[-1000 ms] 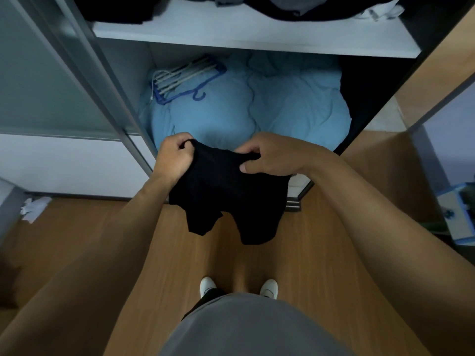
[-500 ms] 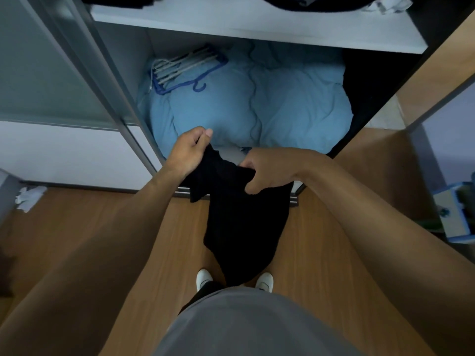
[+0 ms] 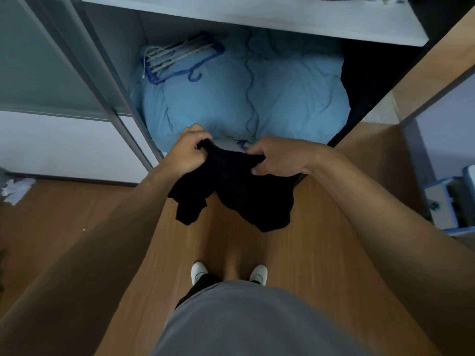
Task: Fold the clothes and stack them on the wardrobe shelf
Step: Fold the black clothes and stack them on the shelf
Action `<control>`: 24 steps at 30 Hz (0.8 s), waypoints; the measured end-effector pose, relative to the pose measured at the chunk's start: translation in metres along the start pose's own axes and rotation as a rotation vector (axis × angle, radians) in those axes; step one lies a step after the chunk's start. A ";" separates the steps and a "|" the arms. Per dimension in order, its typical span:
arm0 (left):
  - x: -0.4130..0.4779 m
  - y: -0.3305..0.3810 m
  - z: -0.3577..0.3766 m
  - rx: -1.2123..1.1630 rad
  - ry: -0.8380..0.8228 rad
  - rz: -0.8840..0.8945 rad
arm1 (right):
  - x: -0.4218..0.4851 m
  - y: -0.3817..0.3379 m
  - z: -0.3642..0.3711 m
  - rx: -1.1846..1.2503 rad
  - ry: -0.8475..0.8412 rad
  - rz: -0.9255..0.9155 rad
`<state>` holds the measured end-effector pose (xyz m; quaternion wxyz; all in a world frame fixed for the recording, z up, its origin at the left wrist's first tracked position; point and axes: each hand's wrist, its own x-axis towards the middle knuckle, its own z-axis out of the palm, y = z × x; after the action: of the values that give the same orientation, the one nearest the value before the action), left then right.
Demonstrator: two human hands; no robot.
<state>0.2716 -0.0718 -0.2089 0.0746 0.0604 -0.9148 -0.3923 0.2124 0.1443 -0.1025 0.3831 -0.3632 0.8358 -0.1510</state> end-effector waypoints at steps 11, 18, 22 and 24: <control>0.003 0.006 0.044 -0.289 -0.108 -0.139 | 0.002 0.003 -0.009 0.086 0.047 -0.089; -0.021 0.018 0.047 -0.673 -0.170 -0.472 | 0.011 0.010 -0.002 0.217 0.115 -0.094; -0.030 0.029 0.046 -1.057 -0.269 -0.508 | 0.018 0.013 -0.003 0.295 0.146 -0.086; -0.035 0.024 0.045 -1.151 -0.372 -0.415 | 0.020 0.014 -0.004 0.318 0.155 -0.082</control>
<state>0.2962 -0.0177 -0.2251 -0.1426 0.1177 -0.5248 -0.8309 0.1935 0.1398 -0.1181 0.3638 -0.3192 0.8129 -0.3241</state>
